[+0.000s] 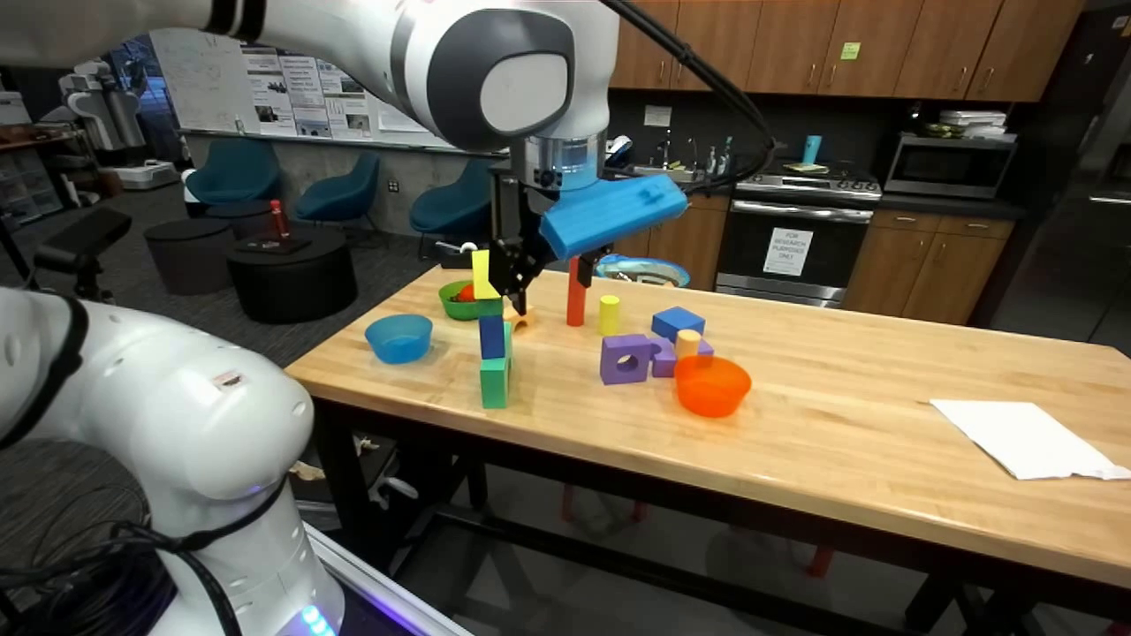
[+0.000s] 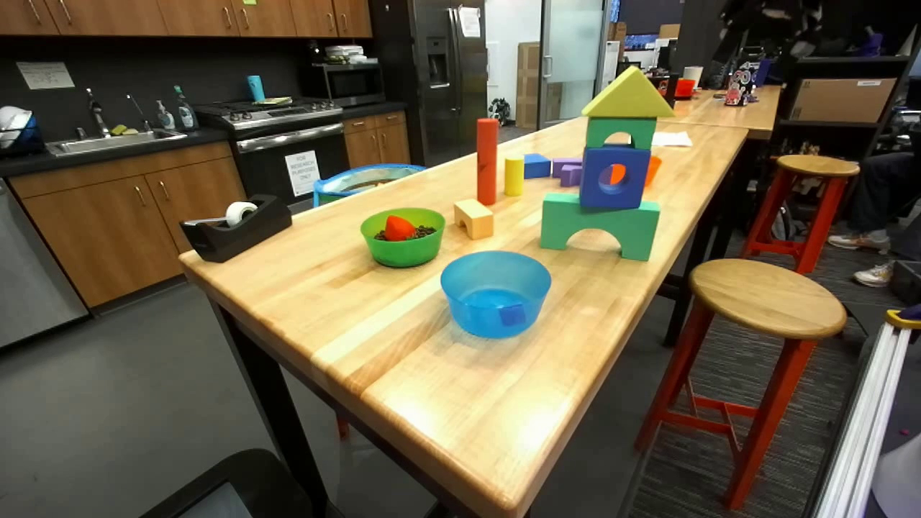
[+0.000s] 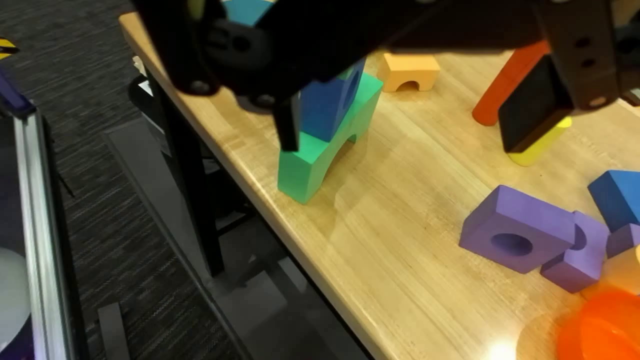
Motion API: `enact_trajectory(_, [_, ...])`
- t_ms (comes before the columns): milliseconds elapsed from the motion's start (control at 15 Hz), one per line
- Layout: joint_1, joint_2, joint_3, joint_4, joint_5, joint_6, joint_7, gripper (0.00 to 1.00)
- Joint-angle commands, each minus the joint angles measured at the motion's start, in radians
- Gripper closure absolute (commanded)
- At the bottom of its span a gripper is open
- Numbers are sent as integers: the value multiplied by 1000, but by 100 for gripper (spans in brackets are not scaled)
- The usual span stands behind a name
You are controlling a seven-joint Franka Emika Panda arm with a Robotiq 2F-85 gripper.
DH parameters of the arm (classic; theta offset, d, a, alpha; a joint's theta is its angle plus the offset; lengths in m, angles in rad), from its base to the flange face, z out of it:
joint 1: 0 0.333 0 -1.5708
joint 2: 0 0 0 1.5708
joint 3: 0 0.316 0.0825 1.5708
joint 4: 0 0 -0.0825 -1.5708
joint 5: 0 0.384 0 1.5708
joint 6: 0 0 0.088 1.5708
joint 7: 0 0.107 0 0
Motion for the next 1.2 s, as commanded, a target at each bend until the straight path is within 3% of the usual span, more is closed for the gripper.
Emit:
enact_trajectory(0, [-3, 58, -41, 23, 43, 5, -147, 0])
enact_trajectory(200, [-29, 70, -44, 3, 32, 23, -222, 0])
enact_trajectory(267, [-44, 60, -20, -1, 57, 7, -192, 0])
enact_trajectory(1133, [-53, 76, -20, -1, 57, 14, -228, 0])
